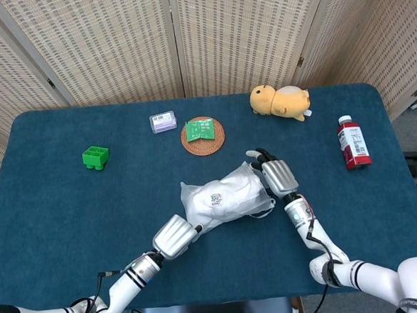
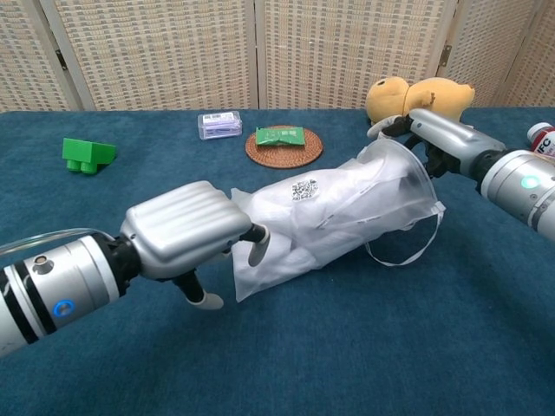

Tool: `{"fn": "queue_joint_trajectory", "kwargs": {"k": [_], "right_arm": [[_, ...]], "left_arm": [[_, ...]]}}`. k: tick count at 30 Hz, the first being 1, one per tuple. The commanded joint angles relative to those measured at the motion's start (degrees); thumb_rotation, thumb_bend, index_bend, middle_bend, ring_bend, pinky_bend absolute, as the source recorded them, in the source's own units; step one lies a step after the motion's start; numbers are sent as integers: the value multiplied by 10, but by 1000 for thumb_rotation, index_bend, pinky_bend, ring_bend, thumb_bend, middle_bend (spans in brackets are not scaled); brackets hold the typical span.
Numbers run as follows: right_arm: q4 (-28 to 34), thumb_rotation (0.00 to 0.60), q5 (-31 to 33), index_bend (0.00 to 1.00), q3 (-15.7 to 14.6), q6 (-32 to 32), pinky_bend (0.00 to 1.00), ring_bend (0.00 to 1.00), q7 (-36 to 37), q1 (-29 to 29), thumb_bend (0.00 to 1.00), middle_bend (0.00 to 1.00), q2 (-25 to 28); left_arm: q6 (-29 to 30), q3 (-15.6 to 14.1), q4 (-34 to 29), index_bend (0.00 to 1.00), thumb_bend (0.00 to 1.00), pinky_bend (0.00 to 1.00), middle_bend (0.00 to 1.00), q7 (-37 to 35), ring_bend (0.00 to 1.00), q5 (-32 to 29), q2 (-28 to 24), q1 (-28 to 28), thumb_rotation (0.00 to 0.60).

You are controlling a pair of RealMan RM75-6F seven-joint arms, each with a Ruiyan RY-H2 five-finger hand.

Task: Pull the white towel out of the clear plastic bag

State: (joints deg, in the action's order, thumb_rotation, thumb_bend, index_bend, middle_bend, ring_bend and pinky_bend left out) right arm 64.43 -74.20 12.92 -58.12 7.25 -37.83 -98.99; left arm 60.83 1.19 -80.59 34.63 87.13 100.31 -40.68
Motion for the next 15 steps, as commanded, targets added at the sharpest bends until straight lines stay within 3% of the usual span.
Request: {"fn": "queue_joint_trajectory", "kwargs": {"k": [1, 15], "right_arm": [[0, 600, 0, 754, 0, 0, 263, 69, 1, 0, 601, 182, 0], [-6, 600, 1, 754, -2, 2, 263, 69, 5, 3, 602, 182, -3]], "left_arm": [[-1, 2, 3, 469, 18, 970, 1000, -4, 889, 1, 4, -1, 600], [-14, 13, 11, 491, 25, 972, 1000, 0, 889, -16, 21, -4, 600]]}}
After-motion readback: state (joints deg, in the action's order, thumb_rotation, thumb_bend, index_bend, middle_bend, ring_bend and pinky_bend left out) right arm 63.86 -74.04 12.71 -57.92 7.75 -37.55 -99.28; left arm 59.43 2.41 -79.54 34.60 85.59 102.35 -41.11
